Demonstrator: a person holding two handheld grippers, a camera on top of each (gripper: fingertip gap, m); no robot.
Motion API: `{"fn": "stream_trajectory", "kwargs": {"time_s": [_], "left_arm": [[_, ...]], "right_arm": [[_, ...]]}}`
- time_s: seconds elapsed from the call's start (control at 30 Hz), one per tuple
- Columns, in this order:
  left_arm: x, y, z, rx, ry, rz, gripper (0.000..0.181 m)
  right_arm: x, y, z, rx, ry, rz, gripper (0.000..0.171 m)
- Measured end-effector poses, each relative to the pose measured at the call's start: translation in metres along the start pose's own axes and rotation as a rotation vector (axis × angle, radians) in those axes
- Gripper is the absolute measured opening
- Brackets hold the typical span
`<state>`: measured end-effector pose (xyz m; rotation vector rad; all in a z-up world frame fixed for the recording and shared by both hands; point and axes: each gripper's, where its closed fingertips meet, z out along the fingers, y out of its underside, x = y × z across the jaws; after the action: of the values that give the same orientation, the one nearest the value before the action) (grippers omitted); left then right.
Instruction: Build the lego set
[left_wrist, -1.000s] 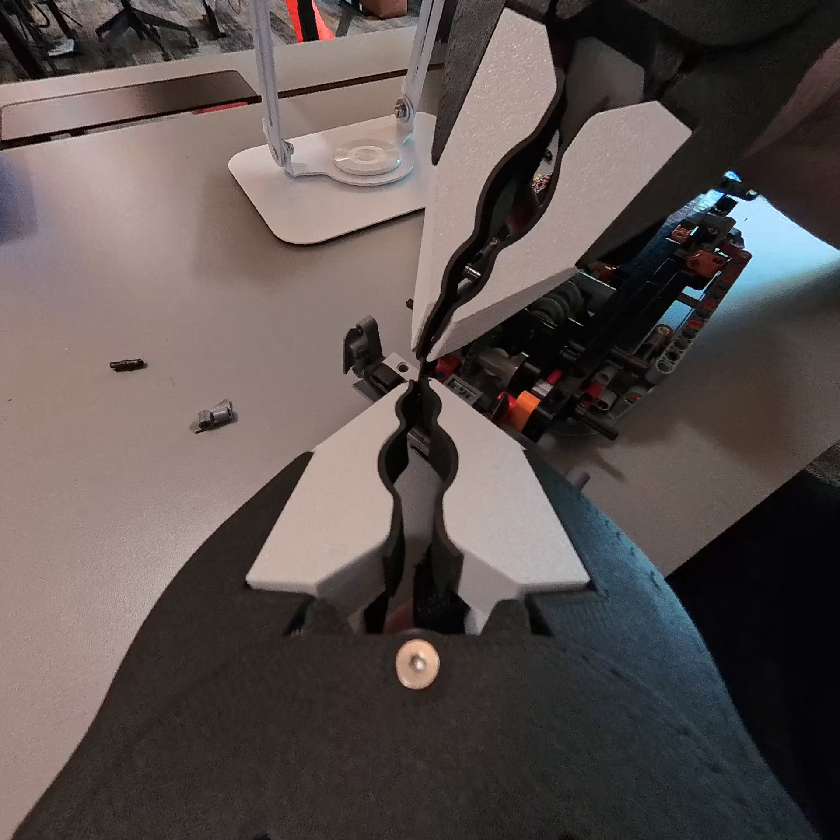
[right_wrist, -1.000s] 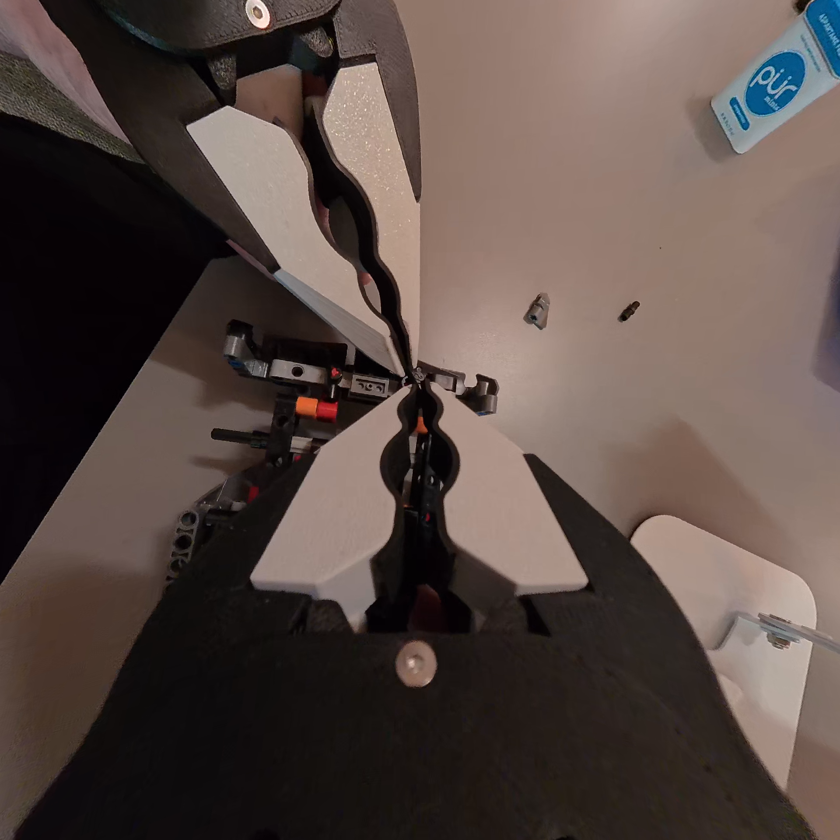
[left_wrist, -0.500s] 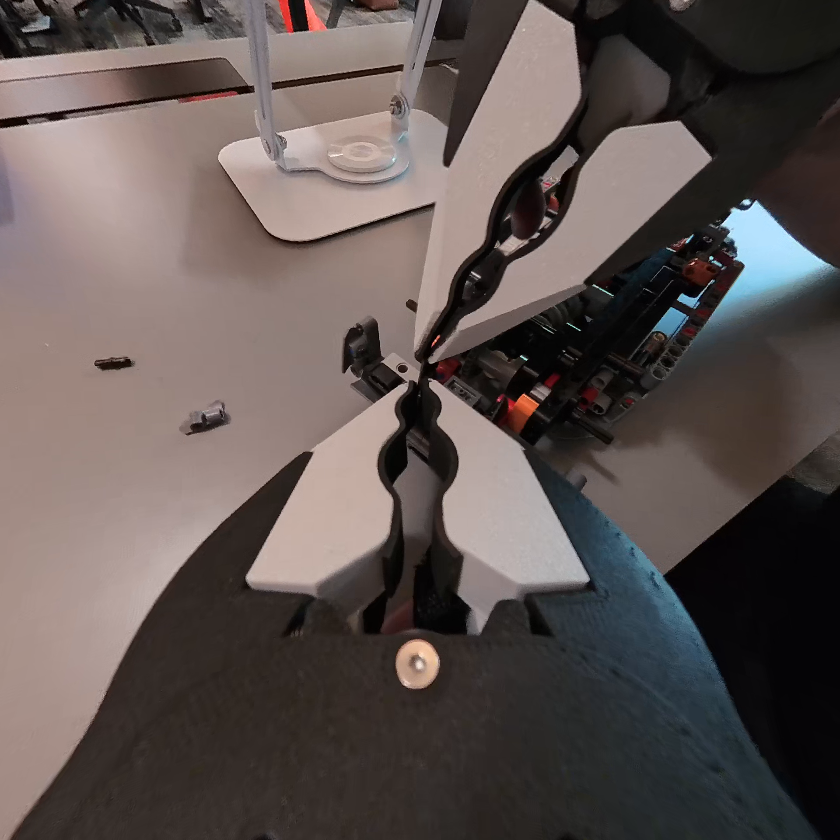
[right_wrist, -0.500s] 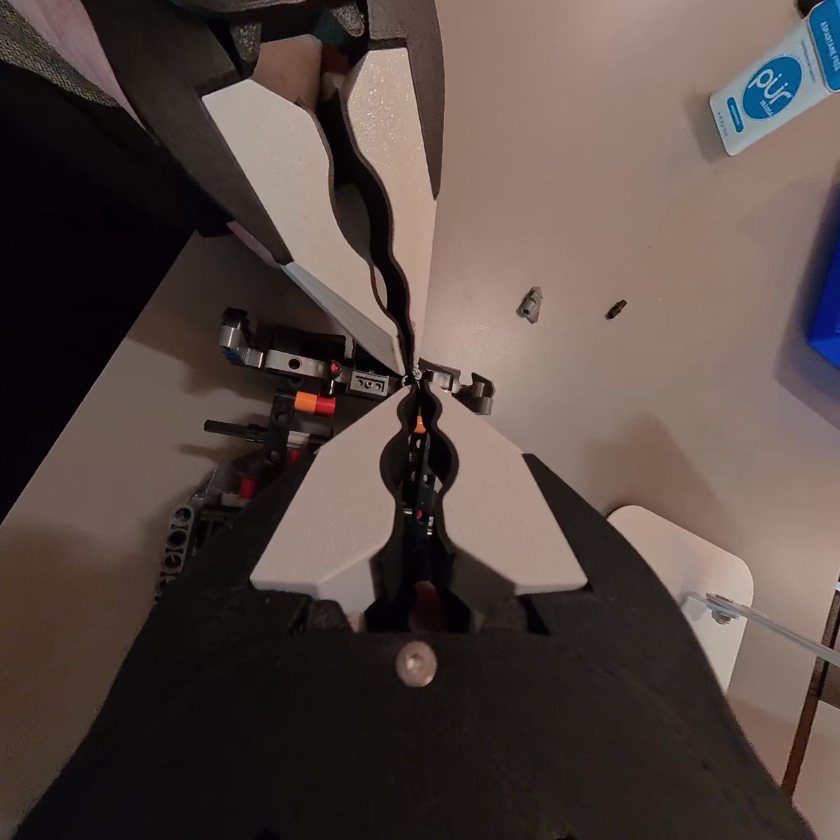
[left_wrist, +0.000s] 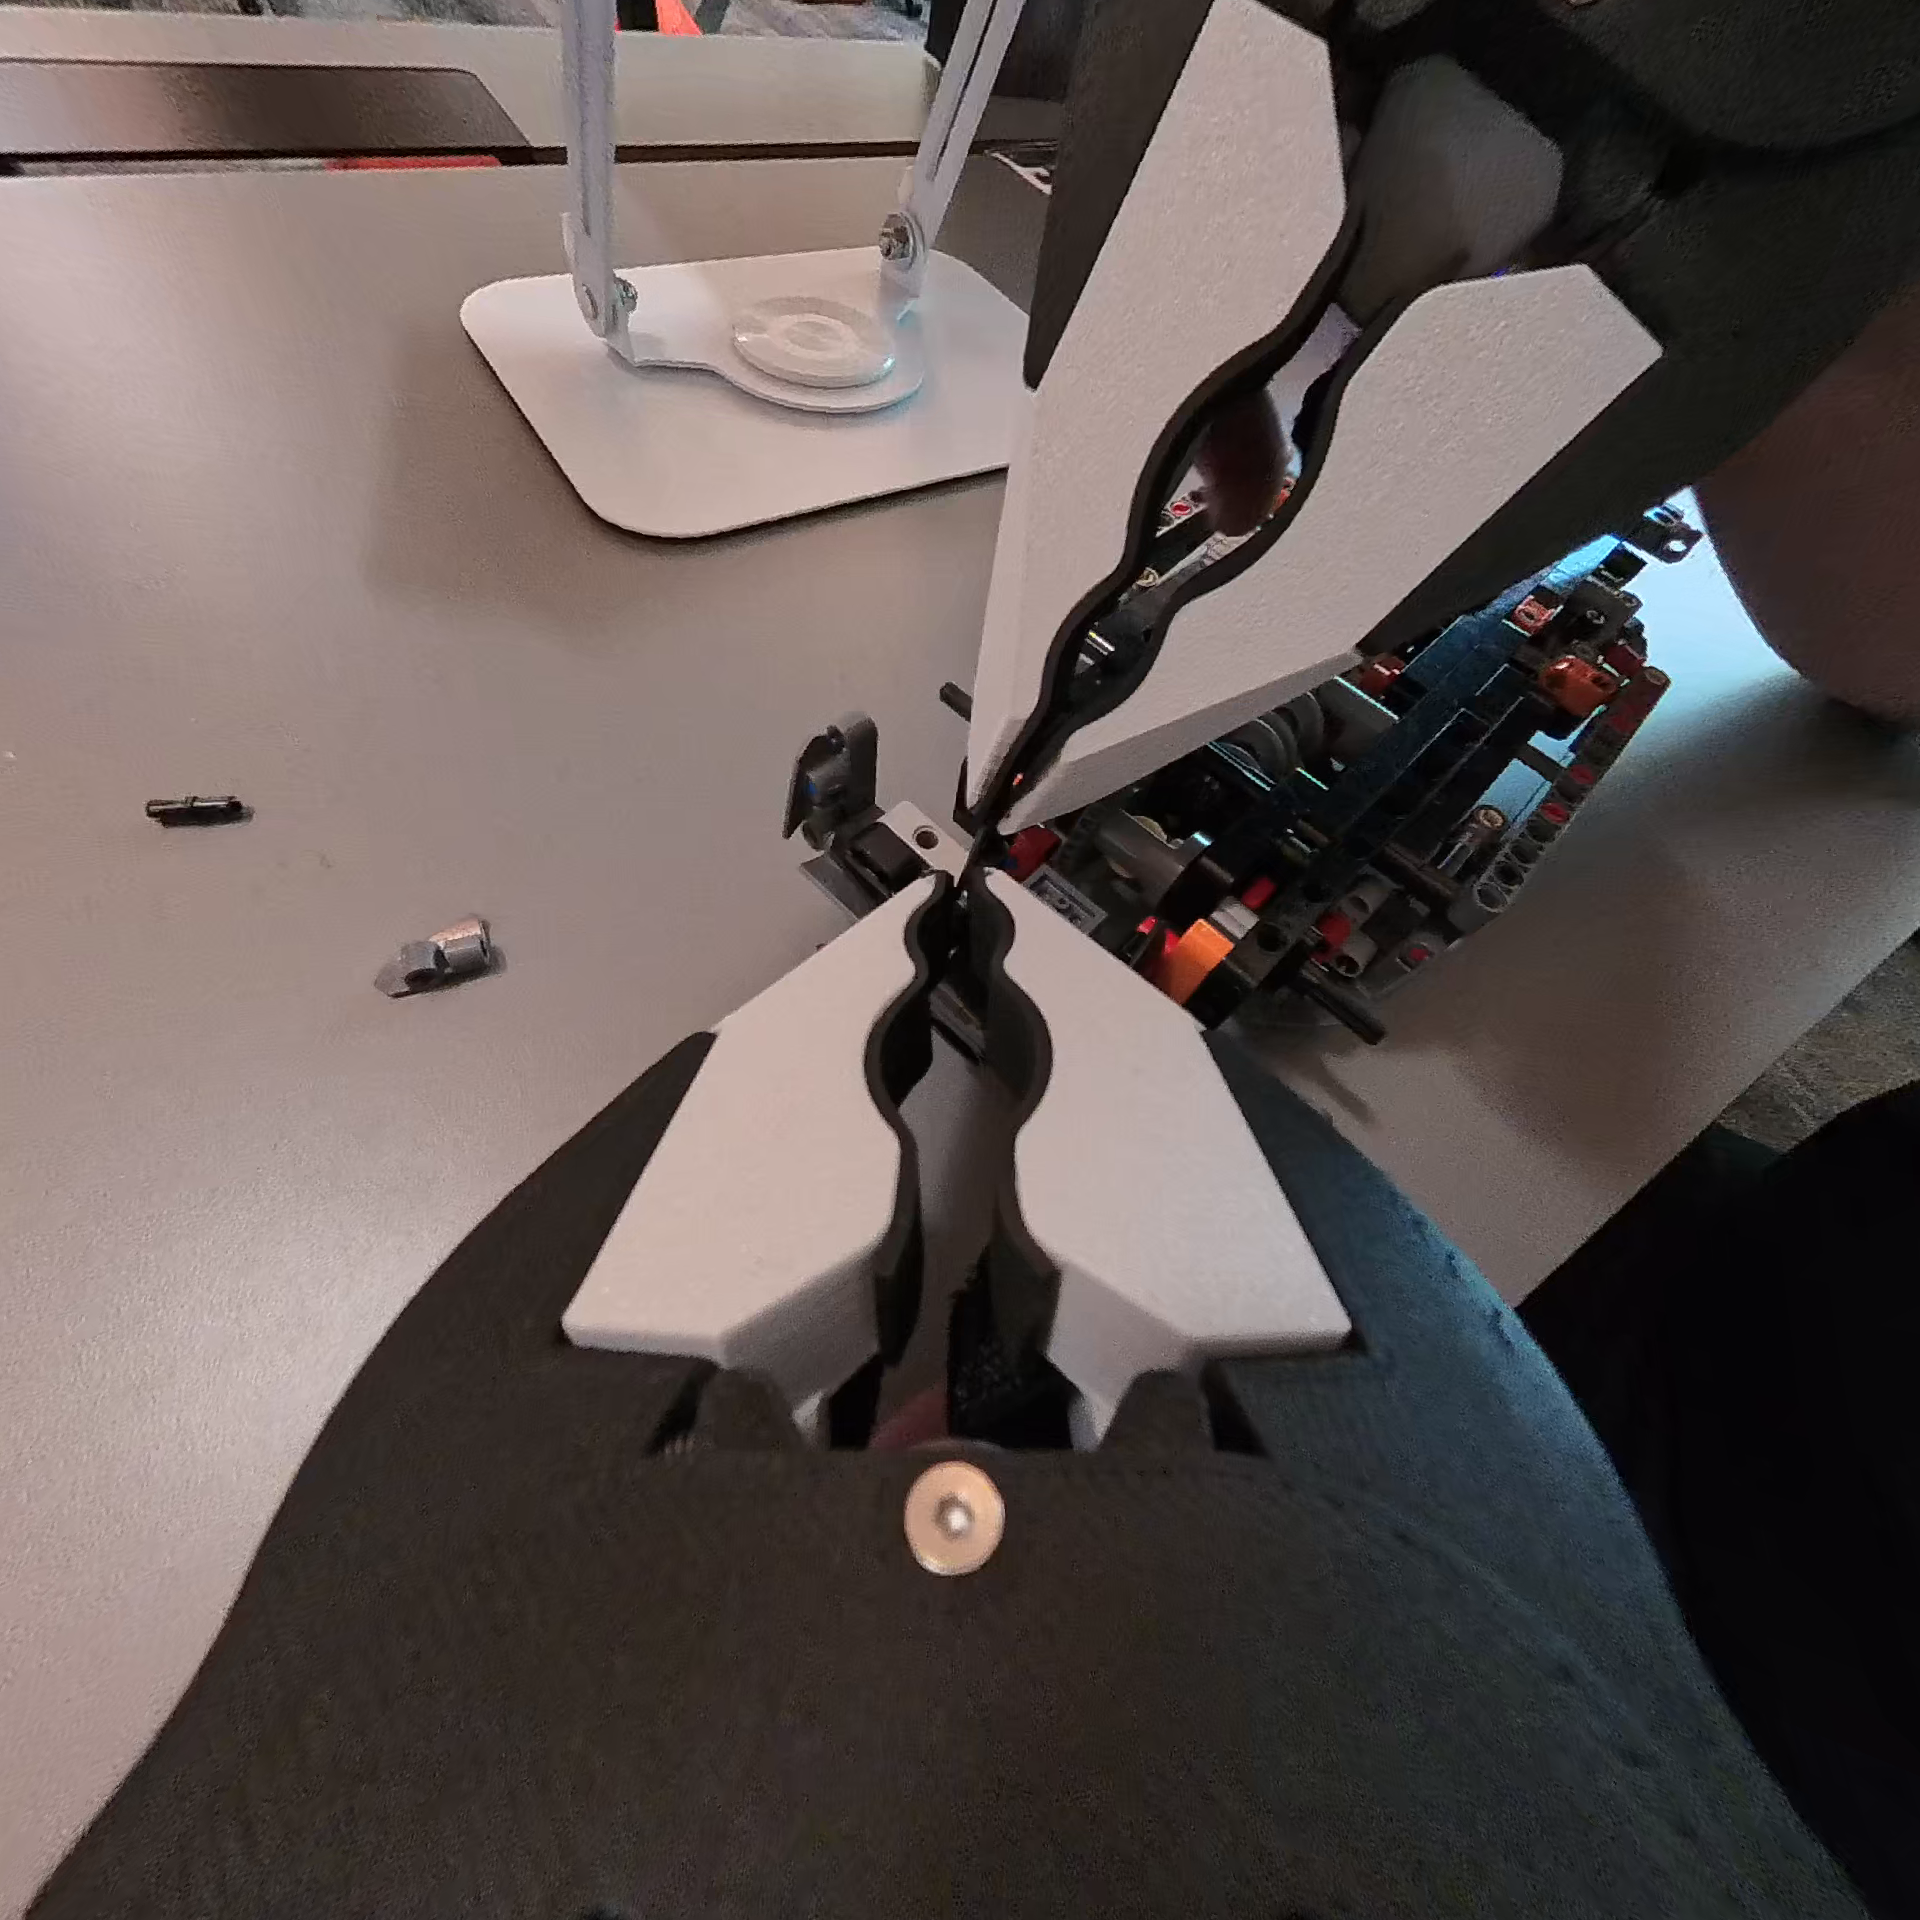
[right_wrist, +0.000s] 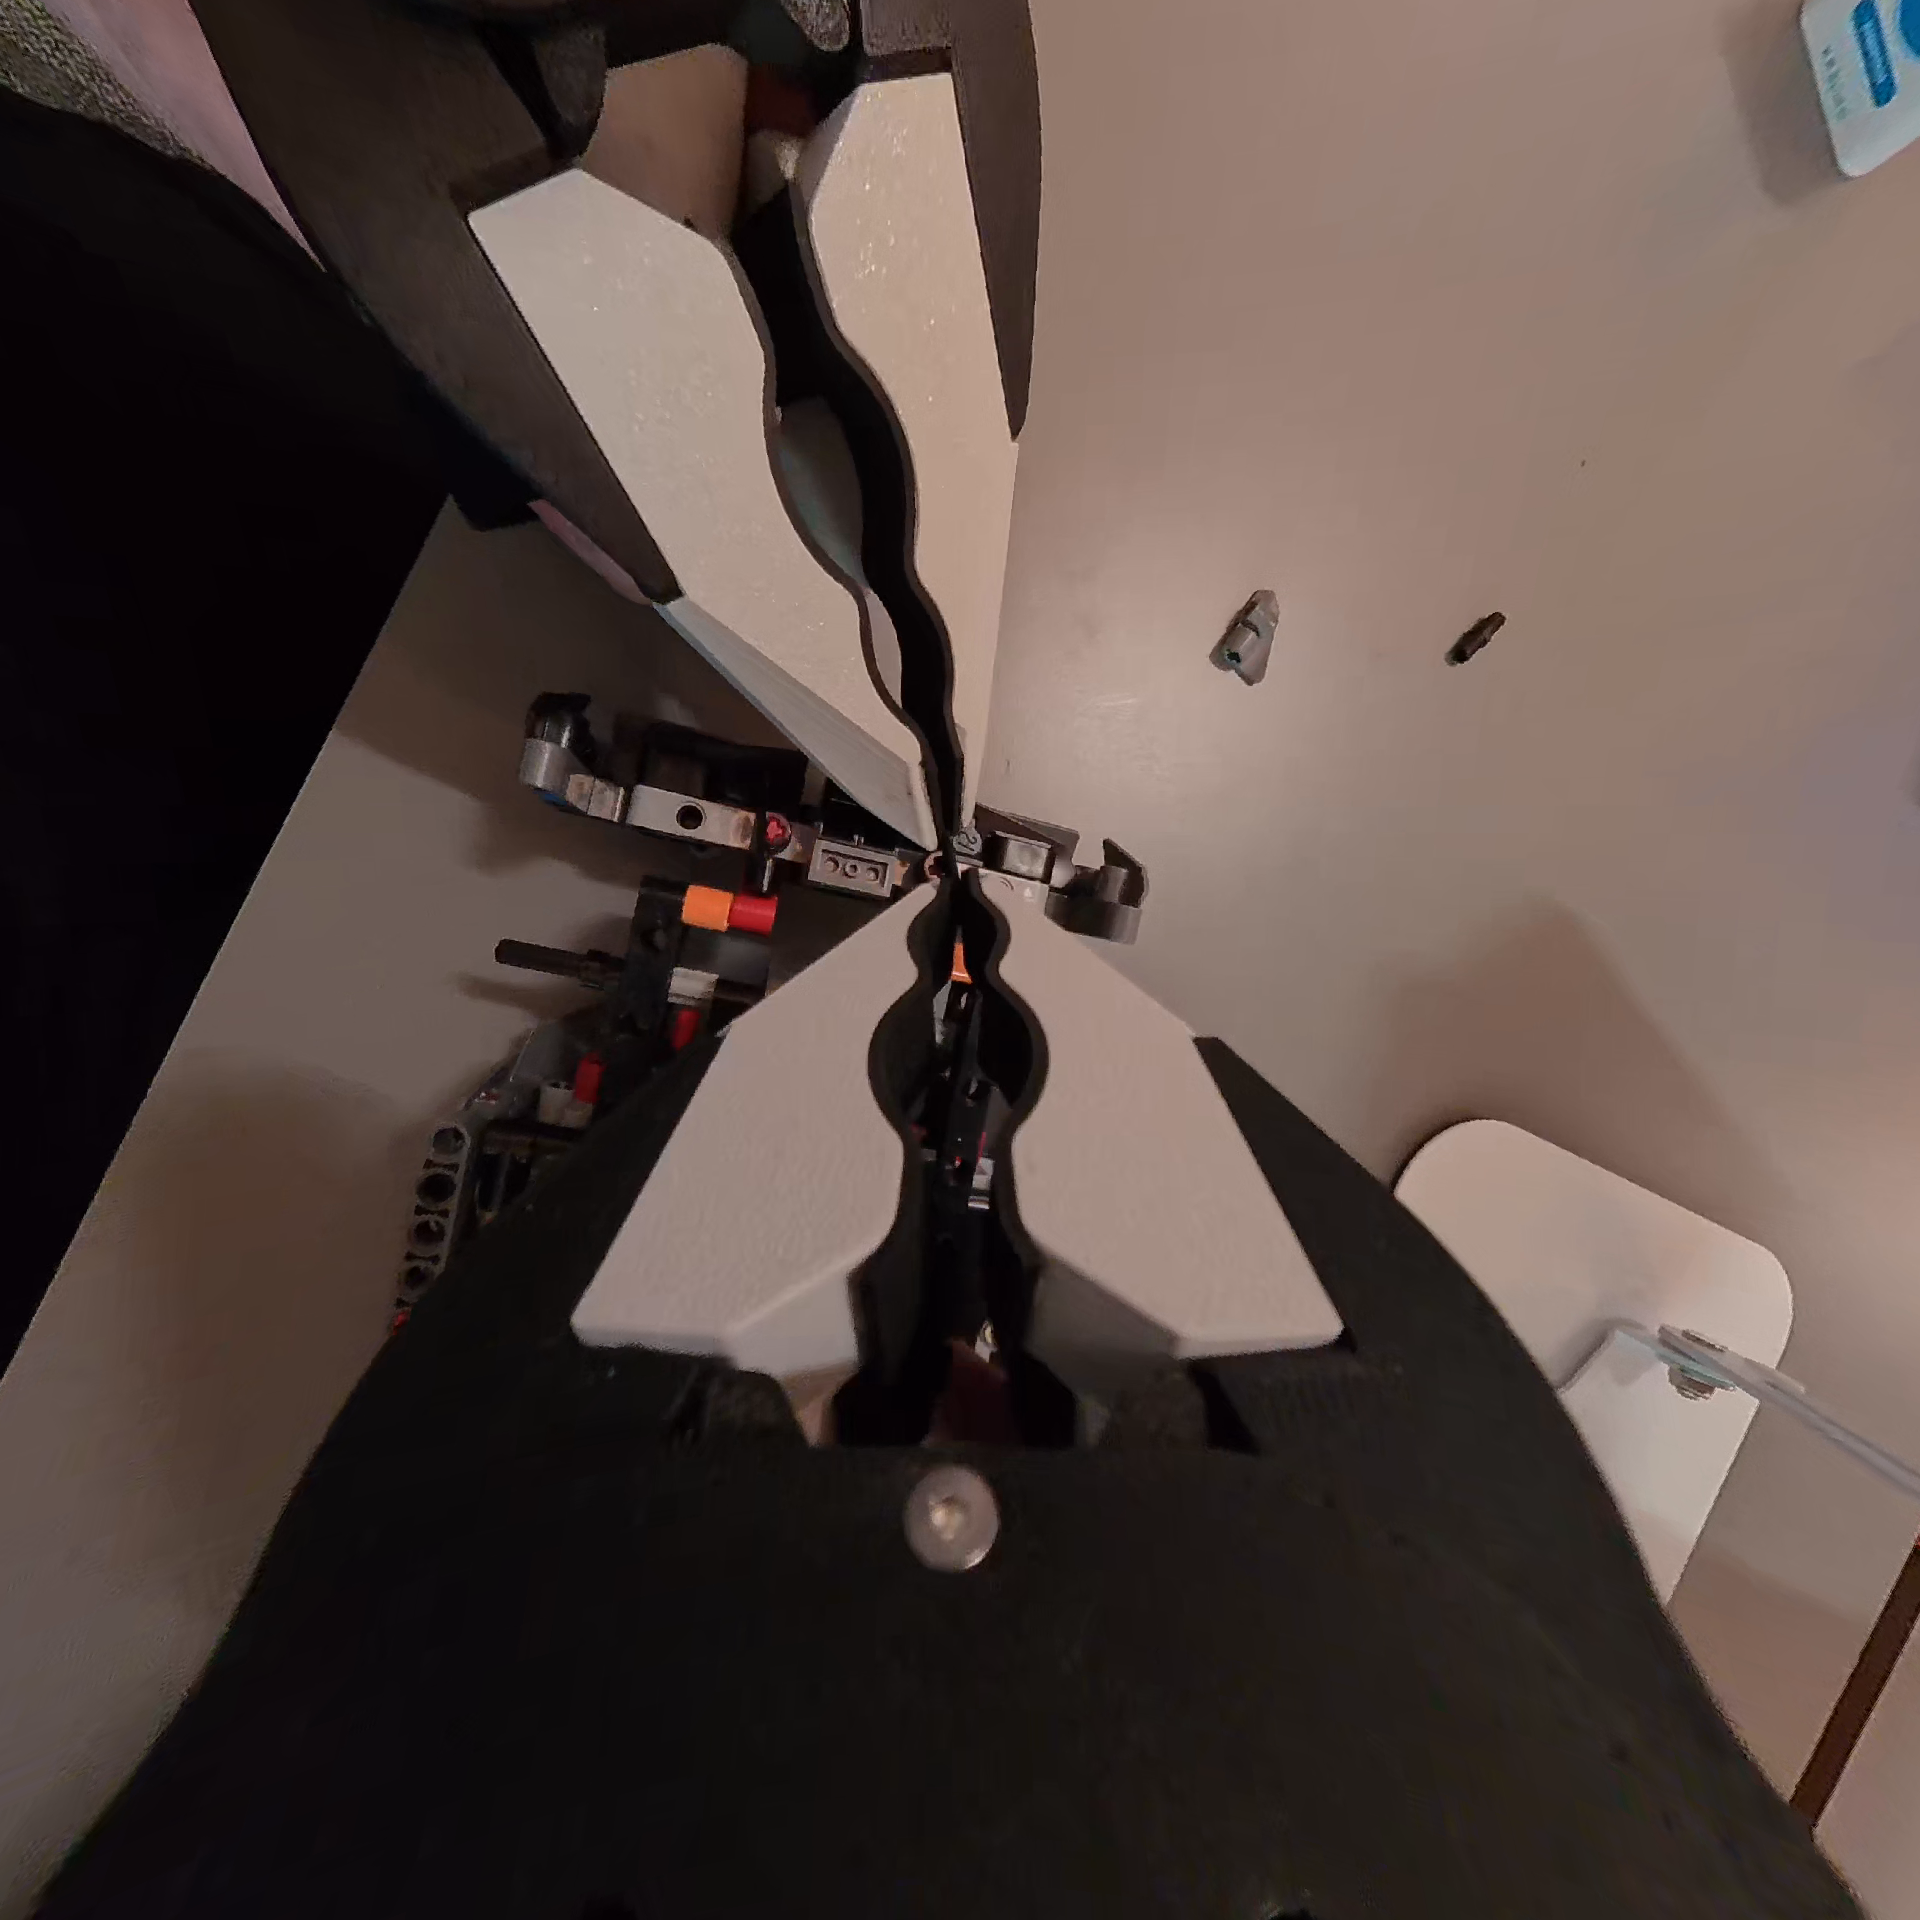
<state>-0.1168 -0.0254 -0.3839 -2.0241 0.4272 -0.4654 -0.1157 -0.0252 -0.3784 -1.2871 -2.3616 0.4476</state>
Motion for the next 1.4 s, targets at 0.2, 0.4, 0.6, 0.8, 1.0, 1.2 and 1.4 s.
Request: {"fn": "stream_trajectory", "kwargs": {"time_s": [0.2, 0.4, 0.6, 0.8, 1.0, 1.2, 1.4], "left_arm": [[-0.0005, -0.0009, 0.0013, 0.005, 0.006, -0.019, 0.0], [-0.0012, -0.0006, 0.0018, 0.001, 0.004, -0.023, 0.0], [-0.0013, -0.0002, 0.0027, -0.004, 0.006, -0.027, 0.0], [-0.0017, 0.0006, 0.0027, -0.009, 0.011, -0.035, 0.0], [-0.0012, 0.0011, 0.0032, -0.014, 0.017, -0.036, 0.0], [-0.001, 0.002, 0.0033, -0.02, 0.012, -0.027, 0.0], [-0.0006, 0.0028, 0.0032, -0.023, 0.017, -0.032, 0.0]], "right_arm": [[-0.0002, 0.0015, -0.0008, -0.017, -0.007, 0.025, 0.0], [0.0001, 0.0018, -0.0004, -0.045, -0.023, 0.041, 0.0], [-0.0004, 0.0033, 0.0004, -0.071, -0.041, 0.051, 0.0], [0.0, 0.0034, 0.0014, -0.107, -0.047, 0.037, 0.0], [-0.0004, 0.0046, 0.0018, -0.125, -0.06, 0.032, 0.0], [-0.0006, 0.0051, 0.0025, -0.153, -0.065, 0.012, 0.0], [-0.0012, 0.0053, 0.0034, -0.161, -0.069, 0.005, 0.0]]}}
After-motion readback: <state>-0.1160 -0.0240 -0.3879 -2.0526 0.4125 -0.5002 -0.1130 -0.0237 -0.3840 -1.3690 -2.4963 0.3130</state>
